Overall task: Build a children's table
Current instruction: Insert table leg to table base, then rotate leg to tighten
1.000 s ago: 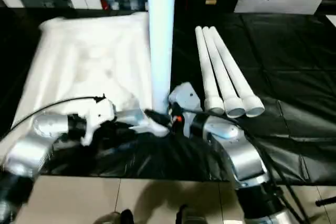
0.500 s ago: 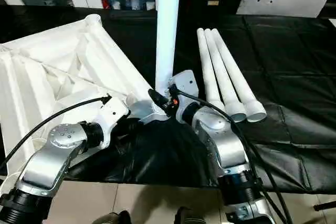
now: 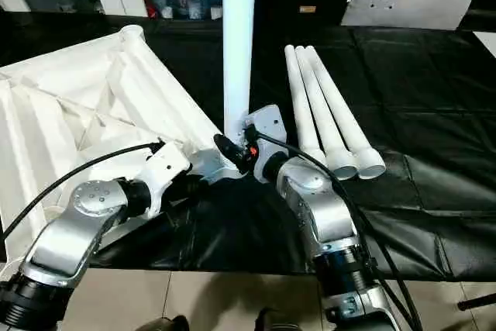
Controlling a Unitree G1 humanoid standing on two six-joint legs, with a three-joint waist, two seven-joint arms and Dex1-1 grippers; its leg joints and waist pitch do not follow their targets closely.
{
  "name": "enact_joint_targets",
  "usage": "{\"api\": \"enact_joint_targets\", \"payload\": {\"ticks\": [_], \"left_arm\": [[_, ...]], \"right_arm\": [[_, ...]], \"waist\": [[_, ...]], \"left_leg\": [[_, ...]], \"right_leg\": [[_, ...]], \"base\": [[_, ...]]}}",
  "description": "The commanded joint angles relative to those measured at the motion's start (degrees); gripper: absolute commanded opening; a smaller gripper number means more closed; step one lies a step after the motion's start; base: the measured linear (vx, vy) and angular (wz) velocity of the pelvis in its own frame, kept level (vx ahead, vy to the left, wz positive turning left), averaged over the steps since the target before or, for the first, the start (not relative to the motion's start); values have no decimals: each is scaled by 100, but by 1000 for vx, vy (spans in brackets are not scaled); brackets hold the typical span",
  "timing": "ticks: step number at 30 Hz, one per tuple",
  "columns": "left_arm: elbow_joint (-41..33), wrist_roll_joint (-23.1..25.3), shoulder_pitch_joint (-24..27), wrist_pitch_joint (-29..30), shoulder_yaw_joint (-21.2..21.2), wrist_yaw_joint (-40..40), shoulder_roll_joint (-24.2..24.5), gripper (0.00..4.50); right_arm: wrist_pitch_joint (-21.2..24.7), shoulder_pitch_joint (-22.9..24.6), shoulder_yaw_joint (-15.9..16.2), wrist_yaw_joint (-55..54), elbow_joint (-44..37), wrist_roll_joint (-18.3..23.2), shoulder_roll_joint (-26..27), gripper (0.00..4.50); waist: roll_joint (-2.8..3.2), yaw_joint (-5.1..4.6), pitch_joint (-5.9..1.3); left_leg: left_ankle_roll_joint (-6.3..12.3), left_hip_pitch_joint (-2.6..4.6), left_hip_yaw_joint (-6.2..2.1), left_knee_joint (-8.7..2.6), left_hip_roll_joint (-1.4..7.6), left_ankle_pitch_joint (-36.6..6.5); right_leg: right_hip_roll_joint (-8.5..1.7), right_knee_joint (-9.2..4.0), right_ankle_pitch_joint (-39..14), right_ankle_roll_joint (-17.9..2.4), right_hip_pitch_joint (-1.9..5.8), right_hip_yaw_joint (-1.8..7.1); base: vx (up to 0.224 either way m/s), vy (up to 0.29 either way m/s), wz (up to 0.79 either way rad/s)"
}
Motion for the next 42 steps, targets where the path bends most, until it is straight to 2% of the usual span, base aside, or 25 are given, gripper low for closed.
{"api": "enact_joint_targets", "payload": {"ticks": [1, 2, 5, 7, 9, 11, 13, 14, 15, 17, 19, 21, 24, 26, 30, 34, 37, 38, 41, 42], "left_arm": [[-38, -238, -160, -56, -8, -197, 51, 0], [29, -253, -180, -104, -9, -244, 117, 0], [258, -224, -251, -321, -2, -354, 295, 0], [379, -210, -295, -447, -3, -455, 389, 0], [497, -199, -339, -580, -19, -549, 477, 0], [671, -248, -418, -835, -85, -762, 629, 0], [888, -267, -512, -1117, -192, -1058, 798, 0], [955, -270, -538, -1205, -225, -1136, 846, 0], [1023, -274, -567, -1314, -261, -1231, 889, 0], [1181, -297, -635, -1570, -330, -1445, 972, 0], [1388, -290, -725, -1854, -415, -1664, 1054, 0], [1678, -290, -835, -2406, -596, -2082, 1206, 0], [1814, -463, -915, -2802, -732, -2700, 1291, 0], [1893, -475, -971, -2921, -806, -2869, 1309, 0], [2150, -436, -1123, -3157, -961, -3126, 1311, 0], [2561, -362, -1324, -3573, -1051, -3323, 1260, 0], [2692, -287, -1419, -3700, -1093, -3398, 1223, 0], [2713, -275, -1435, -3718, -1097, -3402, 1212, 0], [2785, -289, -1477, -3782, -1128, -3424, 1205, 0], [2886, -303, -1514, -3881, -1149, -3448, 1196, 0]], "right_arm": [[409, 321, 349, 180, 661, -37, 44, 300], [376, 323, 332, 224, 653, -29, 16, 312], [278, 385, 277, 403, 509, 28, -125, 333], [227, 466, 255, 574, 364, 72, -241, 356], [174, 566, 264, 766, 203, 118, -377, 375], [41, 768, 254, 1103, -114, 208, -654, 387], [-252, 948, 210, 1503, -413, 268, -1006, 411], [-306, 982, 178, 1590, -472, 289, -1088, 418], [-328, 999, 130, 1694, -531, 336, -1165, 423], [-386, 1035, 39, 1946, -669, 443, -1353, 442], [-414, 1077, -10, 2249, -828, 563, -1573, 442], [-431, 1112, -51, 2590, -1022, 714, -1843, 442], [-448, 1035, -61, 2905, -1149, 812, -2085, 442], [-522, 984, -15, 2981, -1132, 753, -2157, 442], [-578, 810, 95, 3148, -979, 673, -2236, 442], [-575, 678, 274, 3462, -896, 680, -2311, 442], [-522, 554, 426, 3696, -811, 689, -2285, 442], [-516, 529, 455, 3743, -790, 689, -2279, 417], [-509, 483, 514, 3815, -729, 687, -2285, 405], [-561, 434, 559, 3848, -617, 650, -2269, 397]], "waist": [[86, 70, -311], [90, 76, -325], [97, 105, -338], [94, 150, -337], [90, 153, -330], [106, 204, -328], [105, 262, -314], [101, 263, -318], [136, 267, -310], [117, 263, -314], [133, 271, -308], [125, 296, -321], [134, 306, -333], [152, 343, -348], [144, 404, -355], [148, 420, -339], [139, 411, -351], [139, 413, -349], [136, 414, -350], [110, 409, -342]], "left_leg": [[211, 38, -188, -358, 403, -1034], [284, 33, -181, -334, 401, -819], [473, 39, -171, -306, 395, -589], [538, 42, -158, -293, 401, -569], [551, 47, -164, -303, 408, -614], [504, 76, -163, -302, 419, -789], [471, 87, -160, -310, 427, -872], [455, 82, -157, -308, 425, -862], [460, 74, -165, -314, 426, -874], [473, 65, -167, -307, 417, -915], [496, 59, -174, -303, 414, -899], [570, 73, -169, -288, 410, -856], [626, 67, -165, -275, 428, -721], [651, 86, -154, -261, 451, -576], [655, 88, -139, -246, 440, -553], [568, 76, -148, -257, 444, -768], [575, 66, -148, -244, 446, -678], [584, 60, -146, -242, 448, -670], [569, 62, -151, -244, 449, -684], [569, 57, -149, -247, 452, -693]], "right_leg": [[-409, -327, -641, -1480, 240, 293], [-406, -284, -241, -1582, 258, 289], [-403, -245, 168, -1698, 285, 270], [-412, -255, 167, -1700, 293, 274], [-407, -246, 44, -1714, 286, 262], [-418, -279, -341, -1608, 281, 272], [-403, -297, -467, -1533, 257, 272], [-406, -278, -428, -1548, 265, 275], [-411, -280, -422, -1558, 258, 273], [-414, -288, -491, -1557, 276, 268], [-422, -297, -486, -1567, 277, 268], [-411, -299, -399, -1562, 279, 264], [-423, -248, -205, -1637, 284, 258], [-426, -216, -15, -1741, 269, 251], [-417, -187, 112, -1808, 272, 242], [-441, -218, -215, -1760, 281, 245], [-446, -196, -106, -1785, 290, 246], [-451, -195, -100, -1792, 291, 248], [-450, -194, -161, -1797, 290, 245], [-450, -199, -173, -1792, 288, 246]], "base": [[0, 0, 0], [0, 0, 0], [0, 0, 0], [0, 0, 0], [0, 0, 0], [0, 0, 0], [0, 0, 0], [0, 0, 0], [0, 0, 0], [0, 0, 0], [0, 0, 0], [0, 0, 0], [0, 0, 0], [0, 0, 0], [0, 0, 0], [0, 0, 0], [0, 0, 0], [0, 0, 0], [0, 0, 0], [0, 0, 0]]}}
